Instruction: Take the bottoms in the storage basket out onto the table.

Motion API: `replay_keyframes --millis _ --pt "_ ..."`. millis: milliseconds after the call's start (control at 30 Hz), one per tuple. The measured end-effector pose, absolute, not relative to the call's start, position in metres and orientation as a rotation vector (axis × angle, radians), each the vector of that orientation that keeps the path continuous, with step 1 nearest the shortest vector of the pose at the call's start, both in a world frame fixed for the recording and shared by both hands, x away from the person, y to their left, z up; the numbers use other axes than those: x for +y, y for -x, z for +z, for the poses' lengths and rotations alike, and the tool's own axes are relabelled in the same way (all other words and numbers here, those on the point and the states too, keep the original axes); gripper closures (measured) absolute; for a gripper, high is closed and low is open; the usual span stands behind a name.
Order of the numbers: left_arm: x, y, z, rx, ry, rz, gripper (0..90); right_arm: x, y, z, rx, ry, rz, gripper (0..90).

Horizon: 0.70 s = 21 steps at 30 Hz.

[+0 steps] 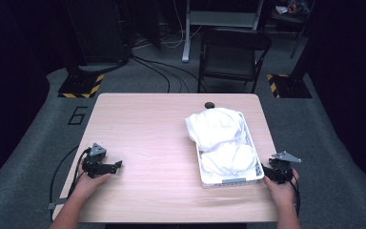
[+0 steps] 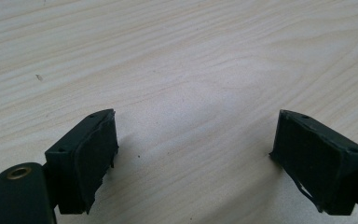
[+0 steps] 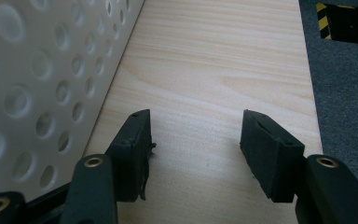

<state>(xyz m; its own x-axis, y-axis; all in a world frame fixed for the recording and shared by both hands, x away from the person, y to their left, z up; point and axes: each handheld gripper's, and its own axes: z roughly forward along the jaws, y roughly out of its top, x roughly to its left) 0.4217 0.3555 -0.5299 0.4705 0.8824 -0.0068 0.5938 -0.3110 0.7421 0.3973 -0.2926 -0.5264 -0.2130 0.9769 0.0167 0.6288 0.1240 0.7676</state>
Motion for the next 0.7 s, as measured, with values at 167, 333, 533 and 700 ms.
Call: replay_keyframes --millis 167,333,533,700 --pt "0.355 -0.422 -0.530 1.221 -2.028 0.534 13.4 -0.293 -0.397 -0.526 1.903 -1.546 0.910 45.3" --pt "0.355 -0.422 -0.530 1.222 -2.027 0.534 13.4 -0.294 -0.398 -0.524 1.925 -1.549 0.900 48.4" --pt "0.356 -0.421 -0.530 1.221 -2.028 0.534 13.4 -0.295 -0.396 -0.515 1.876 -1.594 0.896 49.6" --pt "0.356 -0.421 -0.530 1.222 -2.030 0.532 13.4 -0.301 -0.393 -0.505 1.833 -1.620 0.954 46.9"
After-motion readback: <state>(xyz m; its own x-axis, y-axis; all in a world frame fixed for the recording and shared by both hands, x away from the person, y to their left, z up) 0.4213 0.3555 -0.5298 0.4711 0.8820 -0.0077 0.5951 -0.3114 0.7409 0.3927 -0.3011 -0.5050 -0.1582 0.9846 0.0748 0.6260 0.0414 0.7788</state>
